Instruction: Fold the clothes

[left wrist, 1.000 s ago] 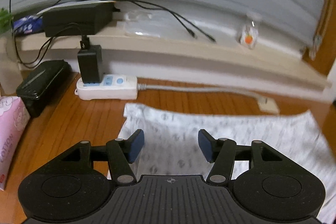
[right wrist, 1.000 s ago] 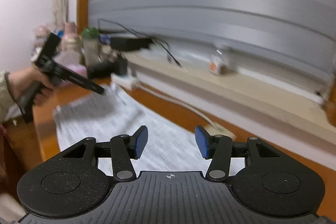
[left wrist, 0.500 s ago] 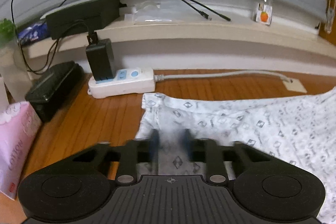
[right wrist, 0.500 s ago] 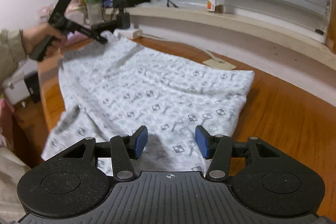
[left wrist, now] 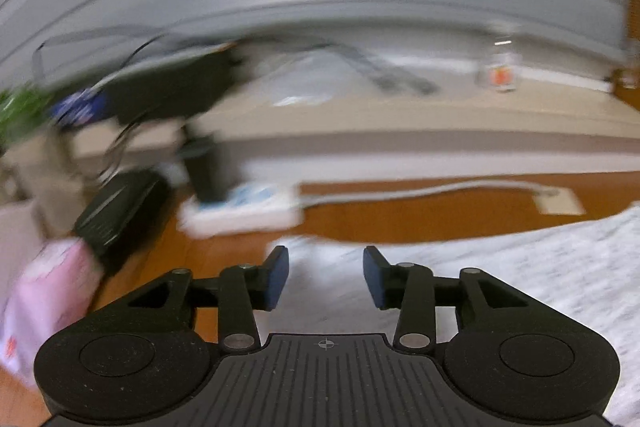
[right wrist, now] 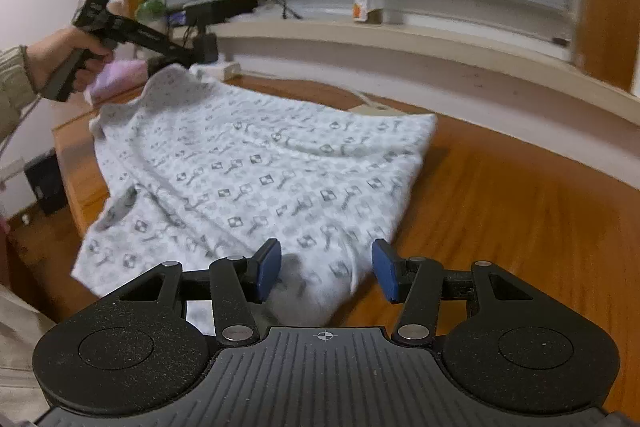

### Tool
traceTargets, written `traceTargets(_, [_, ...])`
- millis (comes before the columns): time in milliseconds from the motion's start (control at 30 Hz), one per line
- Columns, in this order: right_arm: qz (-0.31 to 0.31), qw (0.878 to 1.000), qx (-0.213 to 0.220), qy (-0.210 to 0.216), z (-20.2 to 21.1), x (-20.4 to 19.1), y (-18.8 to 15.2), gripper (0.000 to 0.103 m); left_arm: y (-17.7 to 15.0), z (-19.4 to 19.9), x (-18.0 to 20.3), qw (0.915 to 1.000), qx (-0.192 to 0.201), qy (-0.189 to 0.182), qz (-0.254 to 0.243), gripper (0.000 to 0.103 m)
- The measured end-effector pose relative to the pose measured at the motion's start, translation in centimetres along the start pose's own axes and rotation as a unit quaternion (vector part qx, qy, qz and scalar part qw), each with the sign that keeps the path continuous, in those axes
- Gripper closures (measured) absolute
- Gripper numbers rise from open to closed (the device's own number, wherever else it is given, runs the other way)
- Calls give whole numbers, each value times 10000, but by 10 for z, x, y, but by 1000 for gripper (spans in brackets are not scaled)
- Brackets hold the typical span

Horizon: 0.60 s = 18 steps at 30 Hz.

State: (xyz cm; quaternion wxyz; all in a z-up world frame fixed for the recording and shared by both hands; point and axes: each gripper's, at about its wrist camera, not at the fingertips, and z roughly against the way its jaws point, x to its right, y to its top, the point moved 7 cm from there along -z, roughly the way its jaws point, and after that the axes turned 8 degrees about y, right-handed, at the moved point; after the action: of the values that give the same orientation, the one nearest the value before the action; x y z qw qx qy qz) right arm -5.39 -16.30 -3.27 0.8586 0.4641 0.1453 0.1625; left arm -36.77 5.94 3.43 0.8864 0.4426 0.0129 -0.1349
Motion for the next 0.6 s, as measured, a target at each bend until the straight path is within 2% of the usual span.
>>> traceTargets(133, [-82, 9999, 87, -52, 17, -4, -6, 52, 10, -10, 74, 9974, 28, -627, -364, 58])
traceTargets(200, [-82, 9999, 81, -66, 22, -7, -9, 53, 14, -15, 111, 9941, 43, -940, -546, 53])
traceTargets(333, [12, 10000, -21, -50, 23, -17, -16, 53, 23, -24, 184, 9836, 71, -1561, -906, 52])
traceTargets(433, [91, 9998, -48, -146, 18, -21, -17, 53, 30, -30, 239, 9723, 92, -2021, -1174, 47])
traceTargets(600, [247, 9992, -17, -323, 3, -24, -16, 58, 24, -39, 283, 9622, 19, -2245, -1542, 47])
